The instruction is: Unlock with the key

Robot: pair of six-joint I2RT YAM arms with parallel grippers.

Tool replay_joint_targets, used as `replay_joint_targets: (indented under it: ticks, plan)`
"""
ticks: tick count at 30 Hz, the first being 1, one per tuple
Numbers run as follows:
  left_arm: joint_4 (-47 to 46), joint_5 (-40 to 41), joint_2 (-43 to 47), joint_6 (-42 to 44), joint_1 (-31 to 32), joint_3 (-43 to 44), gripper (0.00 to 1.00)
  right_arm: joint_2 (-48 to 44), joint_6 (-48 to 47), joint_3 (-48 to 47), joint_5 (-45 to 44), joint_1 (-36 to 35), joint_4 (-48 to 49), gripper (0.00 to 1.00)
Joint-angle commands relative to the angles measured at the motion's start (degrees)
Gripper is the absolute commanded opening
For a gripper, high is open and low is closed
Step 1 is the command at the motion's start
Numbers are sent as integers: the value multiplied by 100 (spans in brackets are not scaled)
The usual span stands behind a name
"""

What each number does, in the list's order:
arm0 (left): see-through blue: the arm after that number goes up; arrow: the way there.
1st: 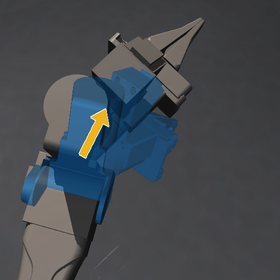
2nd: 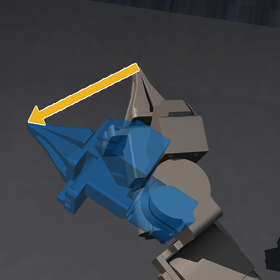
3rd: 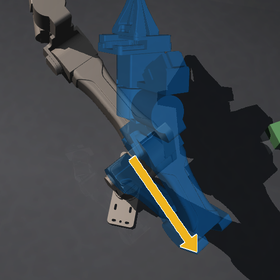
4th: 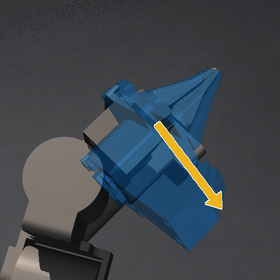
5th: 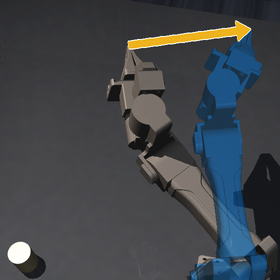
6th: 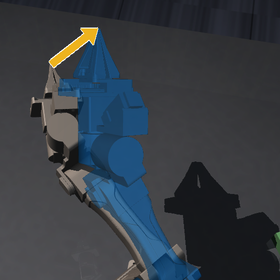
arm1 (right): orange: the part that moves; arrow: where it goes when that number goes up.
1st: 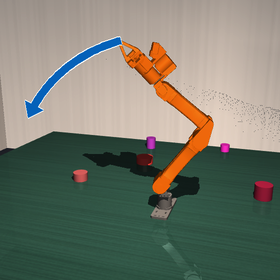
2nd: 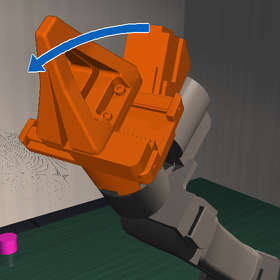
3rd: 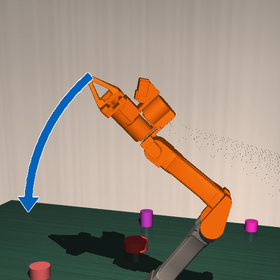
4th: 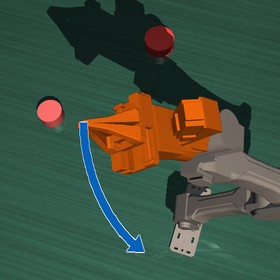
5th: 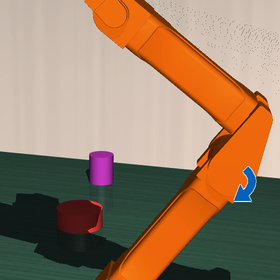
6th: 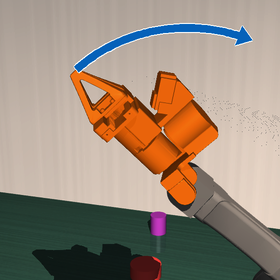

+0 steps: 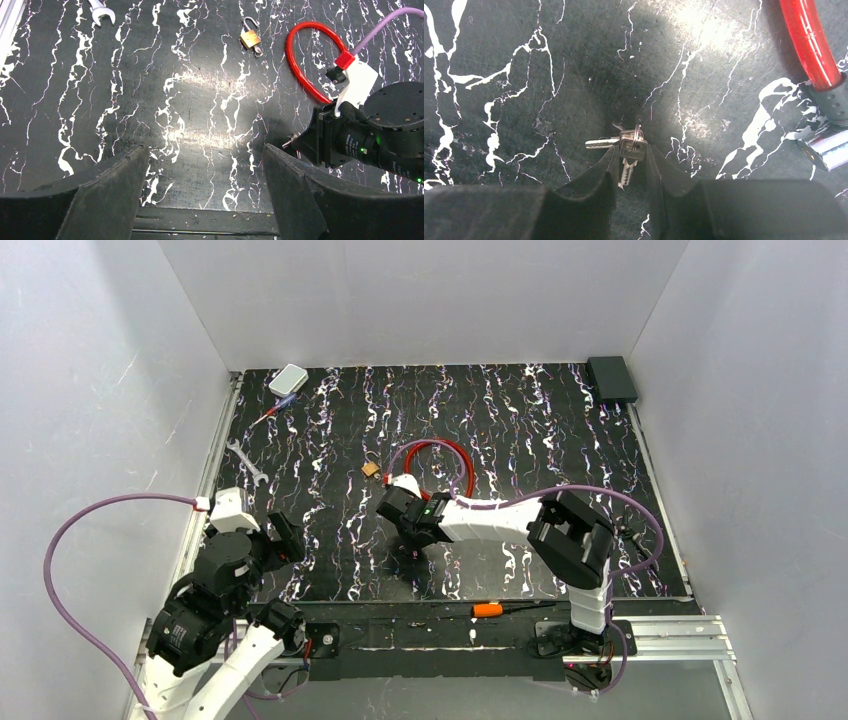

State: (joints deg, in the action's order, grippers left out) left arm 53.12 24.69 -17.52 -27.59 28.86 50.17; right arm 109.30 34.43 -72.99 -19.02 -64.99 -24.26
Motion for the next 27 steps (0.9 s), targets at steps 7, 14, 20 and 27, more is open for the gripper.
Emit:
replay_joint_targets:
  ticks: [7, 14, 20, 27]
  plan:
    - [-21, 185, 39, 96, -17, -43, 82, 446, 89, -70, -119, -14, -38, 15]
    - [-17, 178, 54, 95, -21, -43, 82, 102, -184, -34, 4, -14, 253, 1]
    - [-174, -180, 234, 290, -21, -80, 82, -504, -887, 21, 735, -14, 887, 1]
    - [-660, -954, 328, 696, -21, -233, 81, -887, -1298, -182, 1378, 54, 492, 1]
